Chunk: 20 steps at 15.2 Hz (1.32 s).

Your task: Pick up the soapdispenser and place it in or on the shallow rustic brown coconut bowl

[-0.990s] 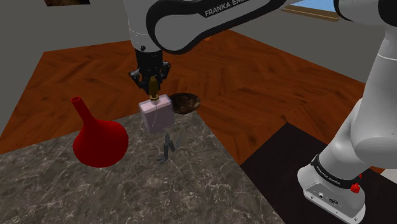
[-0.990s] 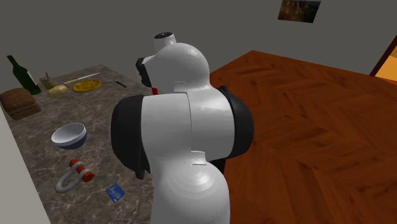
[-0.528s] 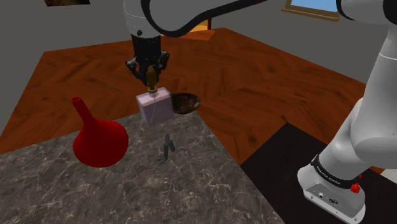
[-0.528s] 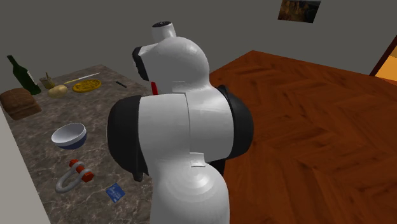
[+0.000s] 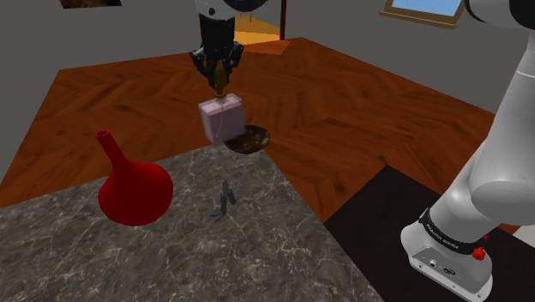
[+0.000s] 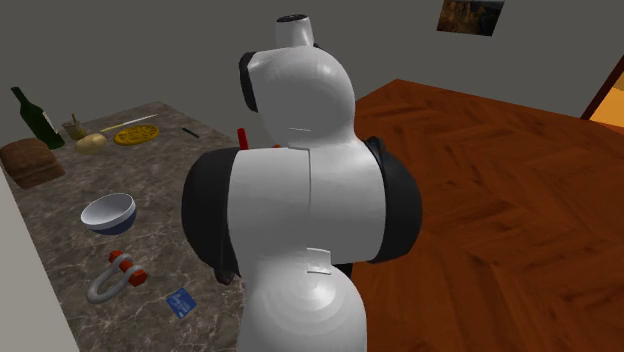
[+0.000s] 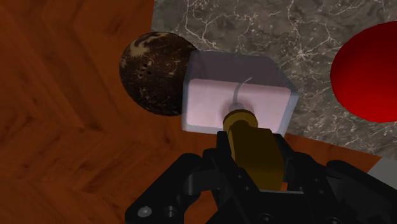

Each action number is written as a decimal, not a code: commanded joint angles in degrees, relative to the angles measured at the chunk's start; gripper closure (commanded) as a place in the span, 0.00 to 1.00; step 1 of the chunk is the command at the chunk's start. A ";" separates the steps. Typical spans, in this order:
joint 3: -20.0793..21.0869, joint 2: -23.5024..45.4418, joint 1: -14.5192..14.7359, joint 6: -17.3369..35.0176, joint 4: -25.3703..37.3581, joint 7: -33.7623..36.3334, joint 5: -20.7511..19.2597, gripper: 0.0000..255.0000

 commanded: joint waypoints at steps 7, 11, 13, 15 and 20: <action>-2.93 1.55 -5.60 -4.61 7.33 -10.19 2.18 1.00; -4.01 3.51 -7.49 -7.20 12.17 -13.91 2.56 1.00; -4.05 3.08 -7.72 -5.45 10.00 -13.83 2.69 1.00; -4.08 2.73 -7.92 -3.75 7.97 -13.74 2.78 1.00; -4.18 2.18 -8.29 0.33 3.36 -13.48 2.86 1.00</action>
